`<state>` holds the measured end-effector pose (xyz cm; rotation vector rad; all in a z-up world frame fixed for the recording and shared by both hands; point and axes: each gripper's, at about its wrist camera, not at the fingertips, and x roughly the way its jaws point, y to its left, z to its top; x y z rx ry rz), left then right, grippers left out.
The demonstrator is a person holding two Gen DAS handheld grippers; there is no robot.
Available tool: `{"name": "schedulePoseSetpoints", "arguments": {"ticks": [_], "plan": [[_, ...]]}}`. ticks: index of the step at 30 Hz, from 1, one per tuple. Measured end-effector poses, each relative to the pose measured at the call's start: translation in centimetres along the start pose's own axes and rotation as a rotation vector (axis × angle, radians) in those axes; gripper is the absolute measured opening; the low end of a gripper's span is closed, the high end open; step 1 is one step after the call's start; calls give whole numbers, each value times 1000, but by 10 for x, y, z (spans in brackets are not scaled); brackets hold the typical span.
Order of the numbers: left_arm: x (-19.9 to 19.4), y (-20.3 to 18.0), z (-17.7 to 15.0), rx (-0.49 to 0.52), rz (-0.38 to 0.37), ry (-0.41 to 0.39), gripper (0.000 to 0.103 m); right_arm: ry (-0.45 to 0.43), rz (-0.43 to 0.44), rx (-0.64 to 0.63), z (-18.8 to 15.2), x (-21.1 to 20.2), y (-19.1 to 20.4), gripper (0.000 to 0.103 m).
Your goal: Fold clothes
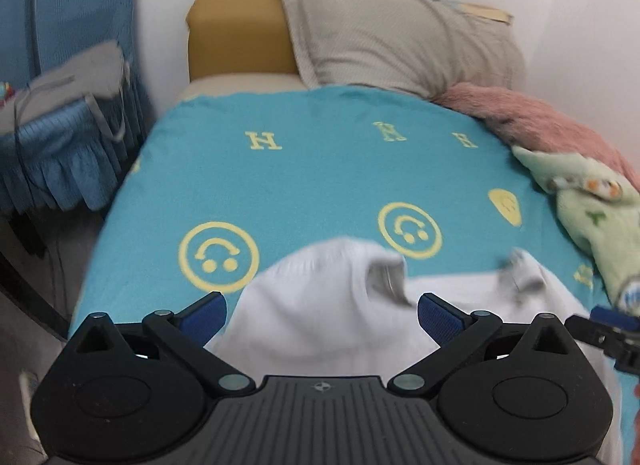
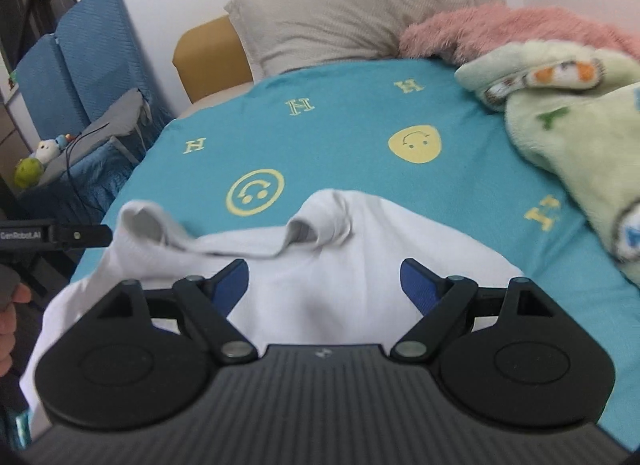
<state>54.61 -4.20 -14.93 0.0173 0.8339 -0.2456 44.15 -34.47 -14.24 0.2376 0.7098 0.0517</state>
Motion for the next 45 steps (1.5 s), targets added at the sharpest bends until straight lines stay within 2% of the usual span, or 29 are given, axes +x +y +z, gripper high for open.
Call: {"name": "schedulePoseSetpoints", "arguments": {"ticks": [4,9,15,17,22,28,32,36,40,43,45], "plan": [[-63,-15,-34,54,2,-47,103,-60,-12,10,-31,-61,19,84],[-158,-21,-110,1,-10,-122,103,-123,10,33,-76,-150,41,84],[-248,-24,-178,-19,20,-204,103,-190,8,14,-116,-238,69,84],[-272,-21,-194,-41,16,-219,103,-200,2,15,-123,-258,75,84],[-298,5,-191,-163,10,-203,103,-214,20,113,-138,-291,71,84],[-275,75,-180,-454,-10,-162,101,-206,65,247,-160,-291,50,84],[-233,121,-183,-619,-6,-137,98,-175,74,286,-166,-268,42,84],[-186,151,-190,-732,-18,-97,95,-158,83,284,-166,-242,38,84],[-143,167,-184,-746,37,-103,95,-133,65,313,-169,-222,27,84],[-116,175,-176,-705,91,-101,95,-121,47,339,-171,-212,20,84],[-101,174,-171,-667,110,-104,90,-127,39,343,-170,-208,18,84]]}}
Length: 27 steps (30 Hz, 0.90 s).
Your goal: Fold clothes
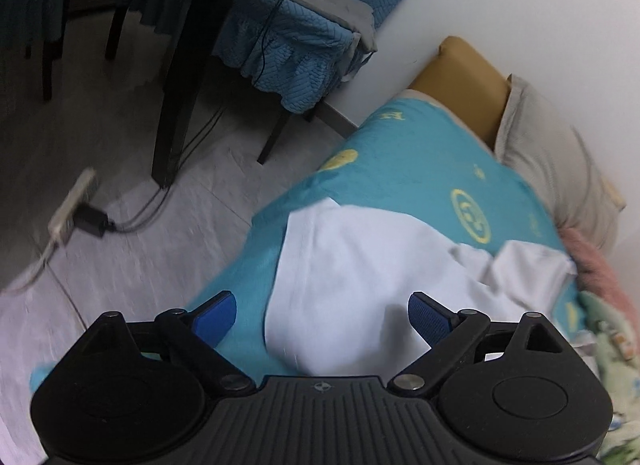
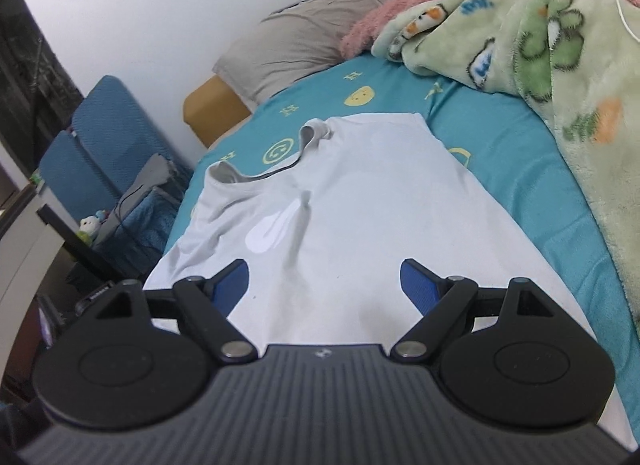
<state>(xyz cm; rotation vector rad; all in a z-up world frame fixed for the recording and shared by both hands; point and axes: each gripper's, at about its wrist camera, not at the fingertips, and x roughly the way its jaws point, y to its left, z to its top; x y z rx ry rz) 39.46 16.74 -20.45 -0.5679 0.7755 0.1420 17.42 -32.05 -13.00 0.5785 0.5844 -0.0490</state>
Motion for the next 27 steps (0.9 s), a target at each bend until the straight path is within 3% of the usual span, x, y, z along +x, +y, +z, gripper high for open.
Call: {"name": "schedulePoseSetpoints", "arguments": {"ticks": [4,7,12,18,22,24,26,27], "plan": [[17,-19,-4,126,16,-26,83,-9,-20,-31,0,10,2,84],[22,-37,-9,250,51,-62,65,7,-28,-51,-1,19,3,84],[21,-57,-6,377,69,-62,9,23,-29,-75,-3,26,7,84],[2,-75,19,475,108,-121,6,18,-33,-106,-4,28,14,84],[4,-88,38,544,272,-189,6,7,-42,-124,-2,29,16,84],[15,-88,39,551,358,-178,6,2,-47,-132,-1,30,16,84],[22,-83,37,511,347,-144,8,-3,-52,-142,-1,30,16,84],[22,-80,35,494,324,-141,14,-5,-52,-148,-1,30,16,84]]}}
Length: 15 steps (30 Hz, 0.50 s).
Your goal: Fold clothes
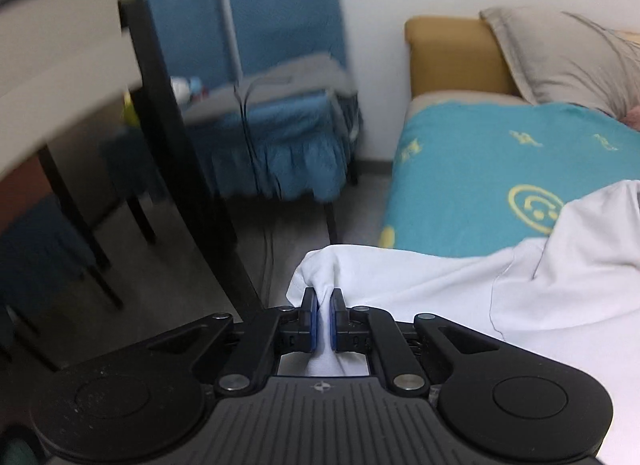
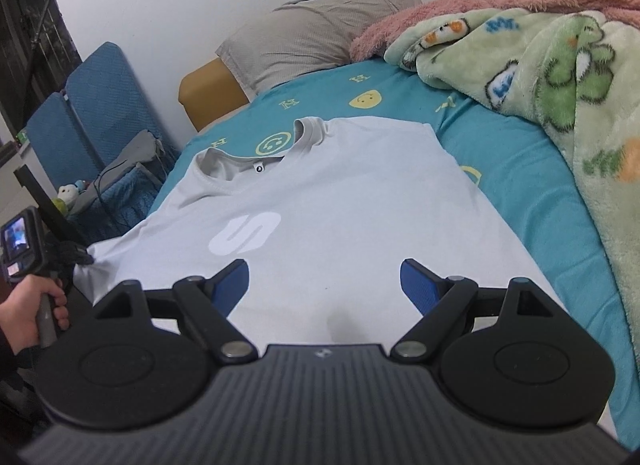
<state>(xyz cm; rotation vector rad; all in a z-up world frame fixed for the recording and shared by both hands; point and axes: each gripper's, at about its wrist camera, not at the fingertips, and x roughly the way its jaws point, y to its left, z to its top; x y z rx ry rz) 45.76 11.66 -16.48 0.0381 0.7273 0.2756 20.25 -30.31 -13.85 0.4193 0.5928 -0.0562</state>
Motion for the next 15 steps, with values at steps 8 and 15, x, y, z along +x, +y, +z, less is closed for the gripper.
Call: {"name": "schedulePoseSetpoints", "arguments": {"ticks": [8,15], "plan": [[-69,37,-36,-37,-165,106,64,-16,7,-33,-1,0,4,84],[-170,80,-113,-60,-345,341,71,-25,38,8,-1,-21,3,84]]}}
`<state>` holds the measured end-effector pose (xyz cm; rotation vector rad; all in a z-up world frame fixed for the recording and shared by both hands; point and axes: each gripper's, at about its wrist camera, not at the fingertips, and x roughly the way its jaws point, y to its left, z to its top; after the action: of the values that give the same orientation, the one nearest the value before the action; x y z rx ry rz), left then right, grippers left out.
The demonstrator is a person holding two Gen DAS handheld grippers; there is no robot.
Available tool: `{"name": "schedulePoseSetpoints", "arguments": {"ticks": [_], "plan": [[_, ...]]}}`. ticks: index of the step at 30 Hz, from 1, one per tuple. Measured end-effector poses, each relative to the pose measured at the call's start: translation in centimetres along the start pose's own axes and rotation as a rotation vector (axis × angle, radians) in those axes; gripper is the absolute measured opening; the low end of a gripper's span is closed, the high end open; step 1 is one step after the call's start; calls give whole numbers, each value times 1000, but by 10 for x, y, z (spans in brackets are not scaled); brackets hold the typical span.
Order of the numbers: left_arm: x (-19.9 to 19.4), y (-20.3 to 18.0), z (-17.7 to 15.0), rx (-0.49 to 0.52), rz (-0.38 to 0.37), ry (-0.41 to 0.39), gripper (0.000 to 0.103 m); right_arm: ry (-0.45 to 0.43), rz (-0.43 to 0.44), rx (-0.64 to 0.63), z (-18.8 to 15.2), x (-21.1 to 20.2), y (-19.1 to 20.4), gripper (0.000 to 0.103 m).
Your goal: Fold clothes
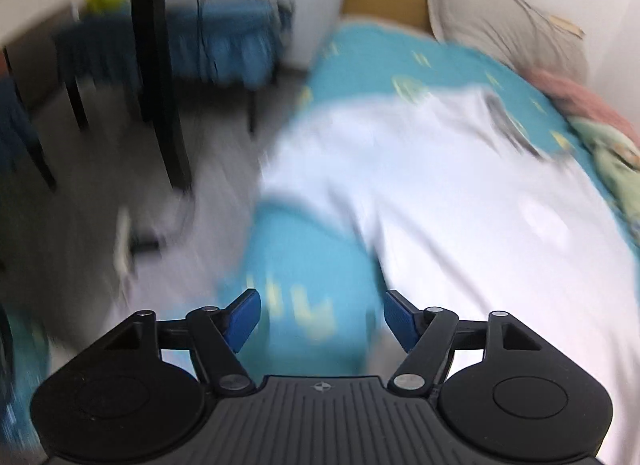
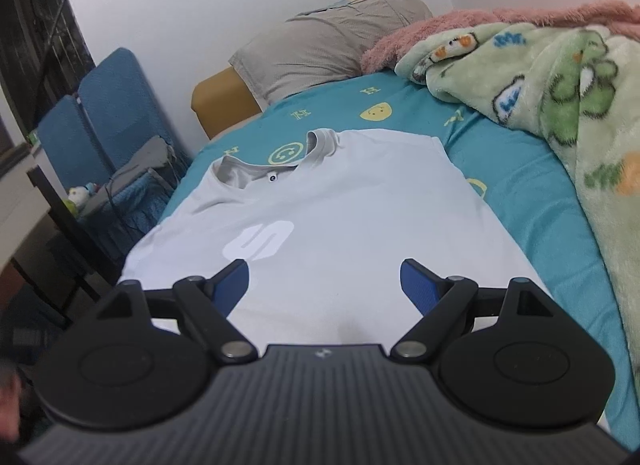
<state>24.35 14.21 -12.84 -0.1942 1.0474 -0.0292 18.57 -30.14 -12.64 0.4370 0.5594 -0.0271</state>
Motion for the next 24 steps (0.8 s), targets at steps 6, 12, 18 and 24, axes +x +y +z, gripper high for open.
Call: {"name": "schedulePoseSetpoints", "arguments": {"ticks": [6,12,18,24], "plan": [[-6,23,-53,-121,-14,227,69,-23,-10,4,-2,-34,1,84],[-17,11,-65,-38,-16,201,58,-34,-21,19,-4,-60,-2,84],[-20,-2,-61,-32,-51,108,46,-19,-36,-17,-9,-61,4,84],[-8,6,-38,-55,-104,-8,50,2,-61,-89,-20,-56,13,84]]}}
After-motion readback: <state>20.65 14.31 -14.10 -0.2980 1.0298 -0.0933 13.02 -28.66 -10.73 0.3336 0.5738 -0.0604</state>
